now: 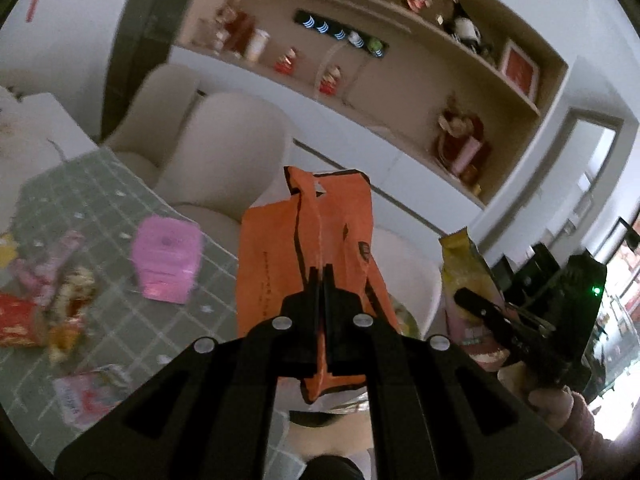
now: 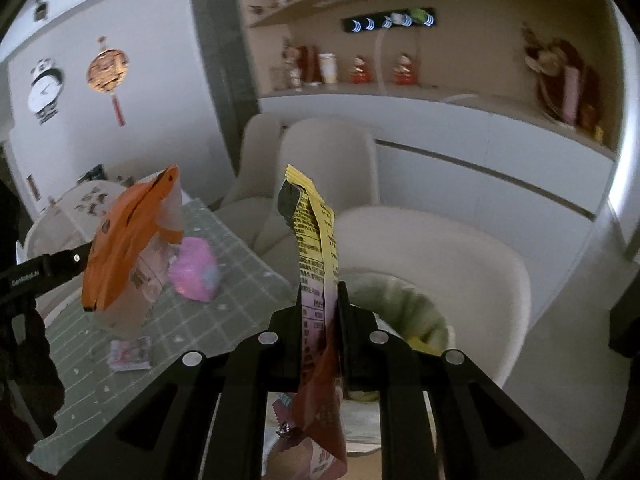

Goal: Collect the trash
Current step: 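Carry both items over the trash bag while opening the left tool to drop the orange bag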

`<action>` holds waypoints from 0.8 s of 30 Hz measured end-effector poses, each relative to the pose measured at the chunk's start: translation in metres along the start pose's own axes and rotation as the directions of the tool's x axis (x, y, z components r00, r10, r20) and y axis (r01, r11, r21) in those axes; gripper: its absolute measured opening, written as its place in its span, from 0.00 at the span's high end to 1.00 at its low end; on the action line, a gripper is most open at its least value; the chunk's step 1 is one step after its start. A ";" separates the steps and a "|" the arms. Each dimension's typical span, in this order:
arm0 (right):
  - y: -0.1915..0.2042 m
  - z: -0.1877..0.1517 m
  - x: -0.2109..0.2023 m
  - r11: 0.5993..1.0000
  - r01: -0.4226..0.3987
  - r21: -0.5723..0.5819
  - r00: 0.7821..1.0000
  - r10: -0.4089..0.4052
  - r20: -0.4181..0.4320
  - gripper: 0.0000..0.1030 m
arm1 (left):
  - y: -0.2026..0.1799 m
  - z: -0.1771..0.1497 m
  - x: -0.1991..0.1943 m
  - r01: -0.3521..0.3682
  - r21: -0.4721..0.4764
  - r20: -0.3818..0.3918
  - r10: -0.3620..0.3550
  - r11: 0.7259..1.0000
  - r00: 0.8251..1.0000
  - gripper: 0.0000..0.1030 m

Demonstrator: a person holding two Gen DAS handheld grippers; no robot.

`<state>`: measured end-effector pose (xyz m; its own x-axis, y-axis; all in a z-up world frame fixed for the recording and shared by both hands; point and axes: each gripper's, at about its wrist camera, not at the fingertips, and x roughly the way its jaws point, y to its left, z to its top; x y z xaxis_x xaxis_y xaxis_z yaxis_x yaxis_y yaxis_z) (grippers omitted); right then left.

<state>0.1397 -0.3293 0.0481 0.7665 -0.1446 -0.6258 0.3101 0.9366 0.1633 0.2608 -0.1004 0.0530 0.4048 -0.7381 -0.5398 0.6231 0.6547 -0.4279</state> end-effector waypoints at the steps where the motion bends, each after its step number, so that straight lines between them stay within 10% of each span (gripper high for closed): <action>1: -0.008 -0.001 0.002 1.000 0.012 0.007 1.000 -0.012 0.001 0.87 | -0.004 -0.001 0.012 0.021 0.003 -0.022 -0.021 1.000 1.000 0.98; 14: -0.084 -0.007 0.013 0.987 0.134 0.088 0.991 -0.133 -0.024 0.87 | -0.069 -0.012 0.161 0.210 0.009 -0.218 -0.203 0.978 0.955 0.98; 24: -0.093 0.006 0.039 0.993 0.082 0.090 0.996 -0.079 -0.040 0.87 | -0.078 -0.066 0.237 0.138 0.070 -0.484 -0.087 0.988 0.871 0.98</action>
<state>0.1439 -0.4244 0.0132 0.7168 -0.2051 -0.6665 0.4213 0.8890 0.1795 0.2639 -0.3156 -0.0890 -0.0257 -0.6208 -0.7835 0.7186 0.5334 -0.4462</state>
